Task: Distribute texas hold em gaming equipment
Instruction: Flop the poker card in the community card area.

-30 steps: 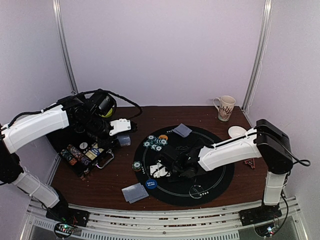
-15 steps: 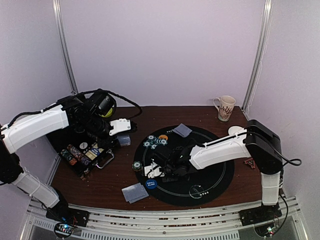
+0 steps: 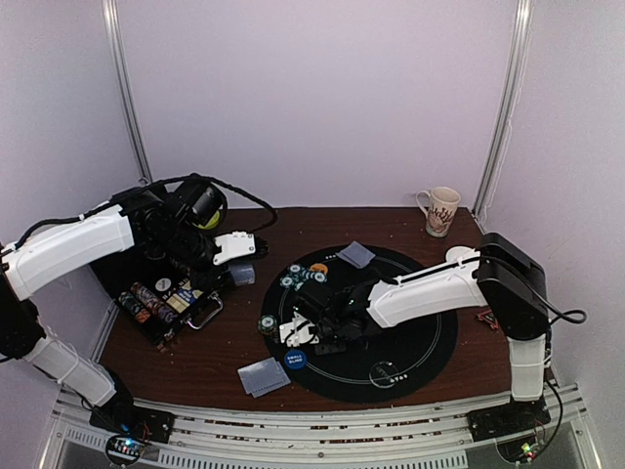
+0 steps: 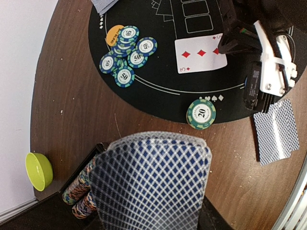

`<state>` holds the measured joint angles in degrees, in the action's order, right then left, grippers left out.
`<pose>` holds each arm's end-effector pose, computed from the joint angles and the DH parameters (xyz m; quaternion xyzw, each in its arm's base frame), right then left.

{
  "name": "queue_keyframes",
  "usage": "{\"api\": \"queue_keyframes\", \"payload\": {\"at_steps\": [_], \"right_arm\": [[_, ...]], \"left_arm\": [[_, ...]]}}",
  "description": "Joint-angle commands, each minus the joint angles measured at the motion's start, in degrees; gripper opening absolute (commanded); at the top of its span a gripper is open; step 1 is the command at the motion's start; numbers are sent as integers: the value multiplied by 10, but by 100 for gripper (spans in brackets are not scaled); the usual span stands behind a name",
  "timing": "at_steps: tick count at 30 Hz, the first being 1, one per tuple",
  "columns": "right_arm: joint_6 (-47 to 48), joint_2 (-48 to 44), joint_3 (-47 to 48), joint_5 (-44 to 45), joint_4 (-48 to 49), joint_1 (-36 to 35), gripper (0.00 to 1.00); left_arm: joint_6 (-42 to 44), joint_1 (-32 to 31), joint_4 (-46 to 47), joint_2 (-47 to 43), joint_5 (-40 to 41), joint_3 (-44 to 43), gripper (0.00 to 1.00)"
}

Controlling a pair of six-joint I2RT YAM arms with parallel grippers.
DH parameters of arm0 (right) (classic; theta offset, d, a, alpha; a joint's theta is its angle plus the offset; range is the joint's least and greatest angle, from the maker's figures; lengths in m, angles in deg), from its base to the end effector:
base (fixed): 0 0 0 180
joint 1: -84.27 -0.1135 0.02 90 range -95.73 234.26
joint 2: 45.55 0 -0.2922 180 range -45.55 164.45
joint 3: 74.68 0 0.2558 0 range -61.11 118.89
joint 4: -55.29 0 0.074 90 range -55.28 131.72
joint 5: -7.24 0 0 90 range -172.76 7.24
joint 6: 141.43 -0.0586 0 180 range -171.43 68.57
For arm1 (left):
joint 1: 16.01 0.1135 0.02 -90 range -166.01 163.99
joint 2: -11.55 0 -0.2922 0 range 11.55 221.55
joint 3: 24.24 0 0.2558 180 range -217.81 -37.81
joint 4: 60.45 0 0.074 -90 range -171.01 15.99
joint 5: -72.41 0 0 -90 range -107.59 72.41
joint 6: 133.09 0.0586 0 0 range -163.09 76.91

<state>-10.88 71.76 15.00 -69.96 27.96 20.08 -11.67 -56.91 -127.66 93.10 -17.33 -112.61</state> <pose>0.2102 0.4048 0.1471 -0.7300 0.6052 -0.0428 0.3146 0.2243 -0.1940 0.3176 0.5700 0.7809 -0.0189 0.2548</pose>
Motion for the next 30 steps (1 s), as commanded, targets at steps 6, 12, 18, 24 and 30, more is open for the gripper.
{"api": "queue_keyframes", "payload": {"at_steps": [6, 12, 18, 24, 30], "right_arm": [[-8, 6, 7, -43, -41, -6, 0], [-13, 13, 6, -40, -36, -8, 0], [-14, 23, 24, -53, -43, -8, 0], [-13, 27, 26, -52, -48, -8, 0], [-21, 18, 23, -53, -56, -9, 16]], "left_arm": [[1, 3, 15, -20, -3, 3, 46], [2, 3, 14, -16, -6, 3, 46], [2, 3, 14, -16, -5, 3, 46], [2, 3, 14, -18, -5, 5, 46], [2, 4, 13, -21, -3, 8, 46]]}}
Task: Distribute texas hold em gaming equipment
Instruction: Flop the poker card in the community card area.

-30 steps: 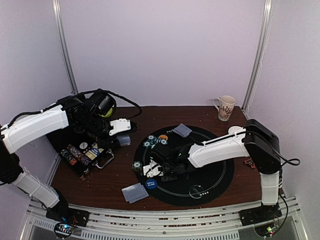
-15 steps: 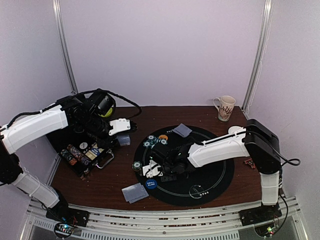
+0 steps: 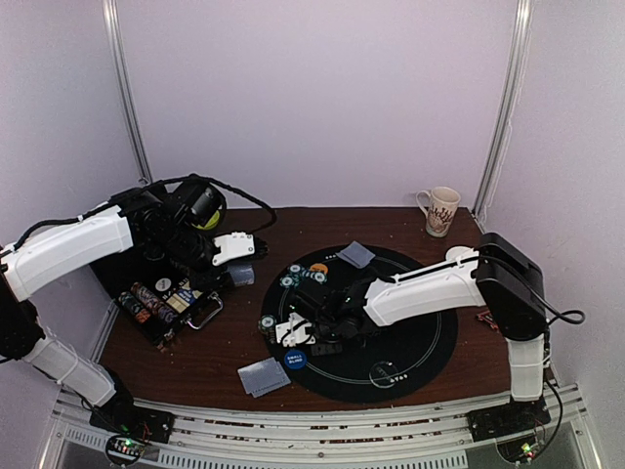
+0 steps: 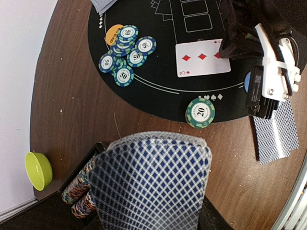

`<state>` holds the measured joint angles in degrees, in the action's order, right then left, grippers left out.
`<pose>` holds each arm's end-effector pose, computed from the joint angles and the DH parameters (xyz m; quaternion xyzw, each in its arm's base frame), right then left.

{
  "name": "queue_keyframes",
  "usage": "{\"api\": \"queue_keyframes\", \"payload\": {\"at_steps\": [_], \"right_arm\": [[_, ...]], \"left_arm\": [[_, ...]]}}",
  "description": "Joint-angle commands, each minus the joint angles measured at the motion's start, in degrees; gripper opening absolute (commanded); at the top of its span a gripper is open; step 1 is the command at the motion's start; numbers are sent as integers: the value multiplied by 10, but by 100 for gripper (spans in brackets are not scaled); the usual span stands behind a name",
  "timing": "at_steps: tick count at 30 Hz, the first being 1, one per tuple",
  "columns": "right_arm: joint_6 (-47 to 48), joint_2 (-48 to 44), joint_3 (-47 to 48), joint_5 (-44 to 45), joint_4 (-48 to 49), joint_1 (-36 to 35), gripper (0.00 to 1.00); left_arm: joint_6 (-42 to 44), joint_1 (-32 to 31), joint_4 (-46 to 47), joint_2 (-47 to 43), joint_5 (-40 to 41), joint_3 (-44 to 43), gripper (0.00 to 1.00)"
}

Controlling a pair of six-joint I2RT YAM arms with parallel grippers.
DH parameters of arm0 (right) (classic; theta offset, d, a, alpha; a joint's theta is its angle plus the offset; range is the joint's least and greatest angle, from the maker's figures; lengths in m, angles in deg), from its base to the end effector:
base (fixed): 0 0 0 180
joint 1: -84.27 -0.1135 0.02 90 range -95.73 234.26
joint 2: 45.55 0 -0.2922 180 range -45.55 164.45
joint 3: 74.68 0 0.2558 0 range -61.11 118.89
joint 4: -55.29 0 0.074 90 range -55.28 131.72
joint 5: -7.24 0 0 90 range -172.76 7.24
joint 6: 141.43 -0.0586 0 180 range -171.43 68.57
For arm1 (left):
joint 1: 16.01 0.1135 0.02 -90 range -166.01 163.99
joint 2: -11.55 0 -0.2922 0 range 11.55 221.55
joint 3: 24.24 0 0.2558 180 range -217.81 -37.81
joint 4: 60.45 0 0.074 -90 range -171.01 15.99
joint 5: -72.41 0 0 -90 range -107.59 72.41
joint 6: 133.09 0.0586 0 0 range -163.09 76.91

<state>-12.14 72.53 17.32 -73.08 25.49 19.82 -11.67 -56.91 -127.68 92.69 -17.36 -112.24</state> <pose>0.2078 0.4119 0.1498 -0.7340 0.6076 -0.0151 0.3029 0.2228 -0.1927 0.3175 0.5700 0.7808 -0.0192 0.2550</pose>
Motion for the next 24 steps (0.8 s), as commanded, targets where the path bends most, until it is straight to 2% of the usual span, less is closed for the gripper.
{"api": "queue_keyframes", "payload": {"at_steps": [1, 5, 10, 14, 16, 17, 18, 19, 24], "right_arm": [[-9, 7, 0, -21, -30, -6, 20], [-9, -6, -1, -19, -31, -10, 28], [-6, -46, -19, -12, -32, -13, 34], [-62, -133, -46, -21, 14, -4, 50], [-121, -188, -66, -78, 59, 21, 62], [-162, -212, -79, -113, 88, 39, 71], [-209, -235, -94, -150, 125, 58, 90], [-255, -253, -116, -187, 169, 79, 99], [-557, -265, -169, -328, 418, 164, 100]], "left_arm": [[1, 4, 14, -16, -2, 4, 46], [1, 4, 13, -16, -3, 3, 46], [1, 4, 13, -18, -2, 4, 46], [1, 4, 14, -17, -2, 3, 46], [2, 4, 14, -16, -2, 3, 46], [2, 4, 14, -16, -2, 1, 46], [1, 4, 14, -15, -1, 0, 46], [2, 4, 14, -15, -1, -2, 46], [1, 4, 14, -13, -3, -7, 46]]}}
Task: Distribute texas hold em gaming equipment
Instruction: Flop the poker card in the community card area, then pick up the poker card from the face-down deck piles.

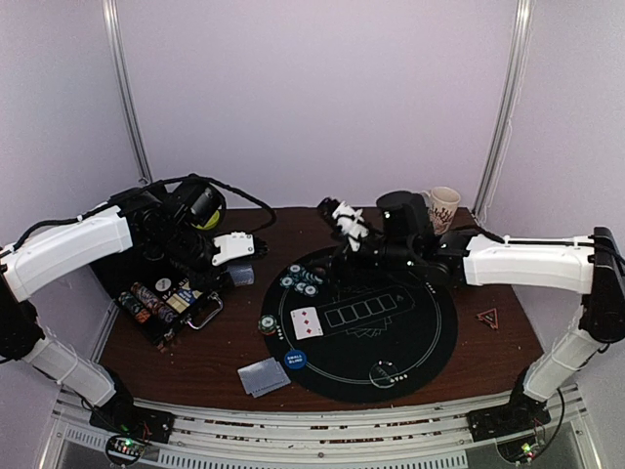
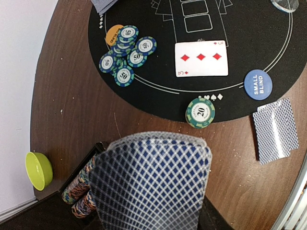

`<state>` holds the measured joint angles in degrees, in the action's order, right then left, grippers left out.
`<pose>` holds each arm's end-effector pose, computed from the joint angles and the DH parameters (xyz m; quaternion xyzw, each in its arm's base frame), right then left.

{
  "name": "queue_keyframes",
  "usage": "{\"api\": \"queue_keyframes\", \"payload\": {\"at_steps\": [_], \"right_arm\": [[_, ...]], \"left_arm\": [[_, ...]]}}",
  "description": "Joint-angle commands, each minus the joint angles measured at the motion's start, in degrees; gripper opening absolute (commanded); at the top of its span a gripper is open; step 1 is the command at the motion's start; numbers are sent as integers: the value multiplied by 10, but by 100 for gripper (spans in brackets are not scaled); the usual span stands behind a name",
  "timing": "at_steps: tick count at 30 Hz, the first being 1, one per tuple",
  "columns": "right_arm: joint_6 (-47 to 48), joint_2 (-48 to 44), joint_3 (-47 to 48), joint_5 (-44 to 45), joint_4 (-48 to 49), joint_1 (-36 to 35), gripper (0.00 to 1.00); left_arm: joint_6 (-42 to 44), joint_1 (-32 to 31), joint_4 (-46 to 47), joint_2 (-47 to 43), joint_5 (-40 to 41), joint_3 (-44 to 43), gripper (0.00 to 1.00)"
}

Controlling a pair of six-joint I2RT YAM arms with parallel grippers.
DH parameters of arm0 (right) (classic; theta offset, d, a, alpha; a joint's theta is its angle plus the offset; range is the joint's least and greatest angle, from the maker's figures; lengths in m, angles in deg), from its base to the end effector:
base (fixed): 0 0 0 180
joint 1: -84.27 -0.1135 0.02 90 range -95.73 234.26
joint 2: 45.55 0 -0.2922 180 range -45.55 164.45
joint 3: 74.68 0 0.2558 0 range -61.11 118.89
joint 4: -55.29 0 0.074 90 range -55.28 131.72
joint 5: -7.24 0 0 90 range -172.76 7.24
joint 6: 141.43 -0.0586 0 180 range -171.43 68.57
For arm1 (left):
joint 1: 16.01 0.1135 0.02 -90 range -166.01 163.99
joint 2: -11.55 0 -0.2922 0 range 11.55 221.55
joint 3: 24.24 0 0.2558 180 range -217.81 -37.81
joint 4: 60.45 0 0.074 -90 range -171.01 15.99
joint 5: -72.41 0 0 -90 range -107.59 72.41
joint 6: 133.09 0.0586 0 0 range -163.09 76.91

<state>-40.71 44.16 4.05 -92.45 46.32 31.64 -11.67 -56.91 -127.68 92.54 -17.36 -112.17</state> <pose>0.2310 0.3187 0.3120 -0.4697 0.6690 0.2691 0.5093 0.2223 -0.1922 0.3178 0.5699 0.7807 -0.0193 0.2557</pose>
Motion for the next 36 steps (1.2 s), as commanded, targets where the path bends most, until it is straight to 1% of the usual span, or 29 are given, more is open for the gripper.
{"api": "queue_keyframes", "payload": {"at_steps": [1, 4, 6, 9, 13, 15, 19, 24, 27, 32, 36], "right_arm": [[-331, 36, -25, -142, 225, 48, 100], [-430, 105, 31, -199, 262, 42, 100], [-476, 142, 57, -212, 298, 33, 100], [-474, 186, 91, -195, 300, 13, 100], [-478, 241, 152, -217, 291, -6, 99], [-485, 263, 166, -218, 296, -11, 98], [-497, 297, 186, -214, 301, -14, 94], [-478, 321, 224, -217, 268, -14, 89], [-459, 321, 235, -211, 233, -11, 81], [-443, 288, 193, -184, 216, 4, 62], [-403, 263, 194, -177, 172, 5, 55]], "left_arm": [[1, 4, 14, -12, -4, -9, 46], [0, 3, 14, -12, -5, -13, 46], [0, 3, 14, -12, -7, -14, 46], [-1, 4, 14, -14, -10, -15, 46], [-1, 3, 14, -9, -10, -16, 46], [-1, 3, 14, -6, -11, -17, 46], [0, 4, 14, -4, -11, -20, 46], [3, 3, 14, -2, -12, -22, 46], [4, 3, 14, -2, -10, -23, 46], [7, 4, 14, -5, -6, -22, 46], [9, 4, 14, -4, -5, -21, 46]]}}
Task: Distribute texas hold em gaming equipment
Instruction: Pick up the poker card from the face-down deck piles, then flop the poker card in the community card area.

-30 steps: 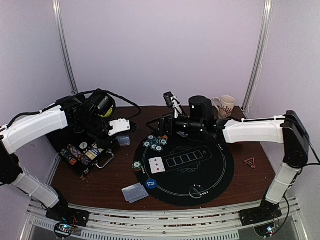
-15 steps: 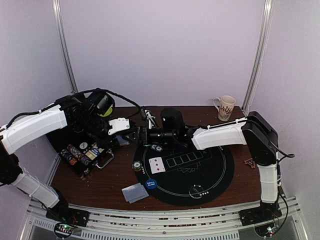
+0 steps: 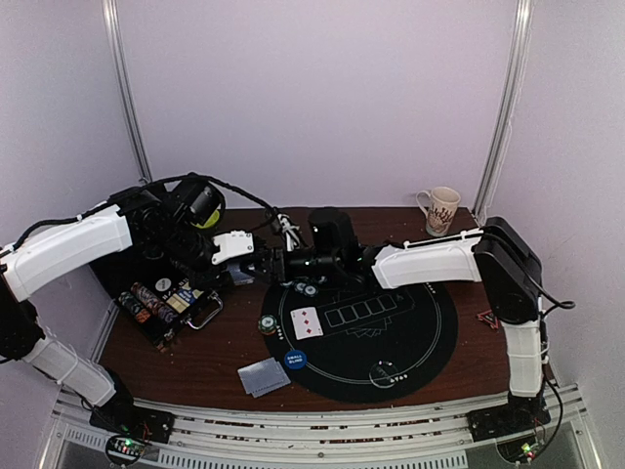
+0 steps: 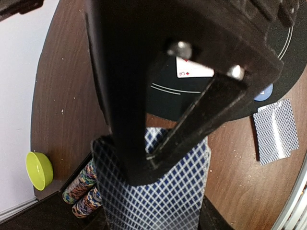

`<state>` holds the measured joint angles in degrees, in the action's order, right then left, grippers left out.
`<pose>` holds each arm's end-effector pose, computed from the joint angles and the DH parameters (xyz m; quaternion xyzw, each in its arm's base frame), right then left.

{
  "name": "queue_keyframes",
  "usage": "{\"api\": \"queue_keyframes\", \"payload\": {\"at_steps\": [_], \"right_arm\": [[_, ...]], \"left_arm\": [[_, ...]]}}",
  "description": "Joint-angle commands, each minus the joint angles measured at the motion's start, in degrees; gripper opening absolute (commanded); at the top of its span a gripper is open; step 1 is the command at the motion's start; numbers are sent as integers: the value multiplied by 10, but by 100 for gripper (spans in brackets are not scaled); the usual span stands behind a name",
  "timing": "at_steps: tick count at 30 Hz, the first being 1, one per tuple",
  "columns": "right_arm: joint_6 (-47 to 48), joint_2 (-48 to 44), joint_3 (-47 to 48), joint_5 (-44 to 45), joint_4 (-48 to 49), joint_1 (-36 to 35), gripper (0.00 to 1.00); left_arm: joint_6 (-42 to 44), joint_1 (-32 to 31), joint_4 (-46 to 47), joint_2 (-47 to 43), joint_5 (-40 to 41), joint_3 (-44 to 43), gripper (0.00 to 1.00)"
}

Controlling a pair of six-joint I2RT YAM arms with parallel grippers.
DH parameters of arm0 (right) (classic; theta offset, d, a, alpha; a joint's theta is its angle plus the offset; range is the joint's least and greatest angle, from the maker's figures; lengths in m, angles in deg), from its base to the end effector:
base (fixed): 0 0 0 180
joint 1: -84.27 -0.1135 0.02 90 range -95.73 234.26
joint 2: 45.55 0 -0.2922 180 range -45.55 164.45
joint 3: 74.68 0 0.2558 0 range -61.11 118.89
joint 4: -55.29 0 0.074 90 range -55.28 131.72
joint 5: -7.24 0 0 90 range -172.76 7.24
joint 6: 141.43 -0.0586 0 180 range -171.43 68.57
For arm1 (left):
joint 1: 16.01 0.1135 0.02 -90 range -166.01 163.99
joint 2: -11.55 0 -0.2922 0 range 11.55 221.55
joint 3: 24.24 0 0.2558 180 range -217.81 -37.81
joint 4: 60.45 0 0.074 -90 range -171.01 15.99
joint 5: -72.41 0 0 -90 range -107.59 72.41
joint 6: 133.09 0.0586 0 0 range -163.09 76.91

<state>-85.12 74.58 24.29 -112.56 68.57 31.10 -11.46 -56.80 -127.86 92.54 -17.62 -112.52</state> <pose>0.2937 0.4408 0.2568 -0.2897 0.6896 0.5772 0.3277 0.2226 -0.1921 0.3196 0.5708 0.7795 -0.0208 0.2570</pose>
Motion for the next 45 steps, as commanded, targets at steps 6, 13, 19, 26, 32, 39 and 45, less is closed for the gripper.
{"api": "queue_keyframes", "payload": {"at_steps": [6, 13, 19, 26, 32, 39, 45], "right_arm": [[59, -57, -7, 12, -74, 8, 43], [63, -65, 3, -28, -90, -1, 6], [98, -95, -3, -7, -149, 0, 0], [129, -158, -43, -1, -197, 23, 0], [181, -223, -73, 16, -277, 65, 0], [363, -301, -111, 278, -402, 94, 0], [607, -272, -179, 488, -368, 27, 0]], "left_arm": [[4, 2, 16, -2, 0, -13, 46], [5, 3, 16, 0, 2, -9, 47], [5, 4, 16, -3, 4, -5, 46], [4, 3, 16, -3, 4, -2, 46], [5, 3, 16, -5, 6, -3, 46], [6, 3, 16, -2, 5, -4, 46], [6, 3, 16, 3, 4, -7, 46]]}}
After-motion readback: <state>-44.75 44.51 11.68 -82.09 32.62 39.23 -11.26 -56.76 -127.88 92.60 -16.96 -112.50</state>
